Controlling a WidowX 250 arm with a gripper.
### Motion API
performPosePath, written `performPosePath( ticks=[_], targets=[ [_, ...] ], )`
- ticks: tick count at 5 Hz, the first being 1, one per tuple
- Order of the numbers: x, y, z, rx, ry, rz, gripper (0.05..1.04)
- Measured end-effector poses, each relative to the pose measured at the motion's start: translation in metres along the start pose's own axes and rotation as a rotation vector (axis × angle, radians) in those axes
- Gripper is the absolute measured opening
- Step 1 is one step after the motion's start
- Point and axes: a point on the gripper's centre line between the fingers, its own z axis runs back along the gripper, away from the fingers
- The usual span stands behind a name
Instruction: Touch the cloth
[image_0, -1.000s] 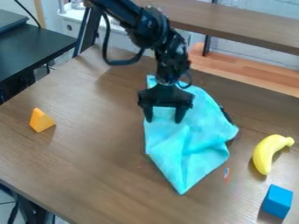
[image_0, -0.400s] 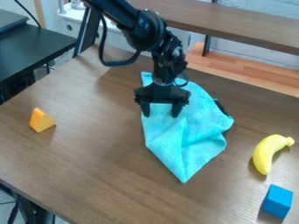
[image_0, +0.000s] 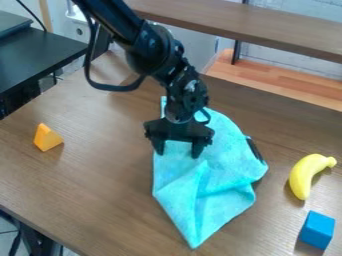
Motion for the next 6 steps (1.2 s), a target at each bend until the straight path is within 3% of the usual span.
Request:
performPosePath(
  ticks=[2,3,4,6],
  targets=[
    [-0.044,0.01,0.013,-0.029,0.014,-0.052,1.001],
    [-0.047,0.01,0.014,-0.028,0.016,-0.043,1.001],
    [-0.035,0.004,0.012,-0.012,0.014,-0.03,1.001],
    [0.025,-0.012,-0.004,0.0,0.021,0.081,1.001]
  ],
)
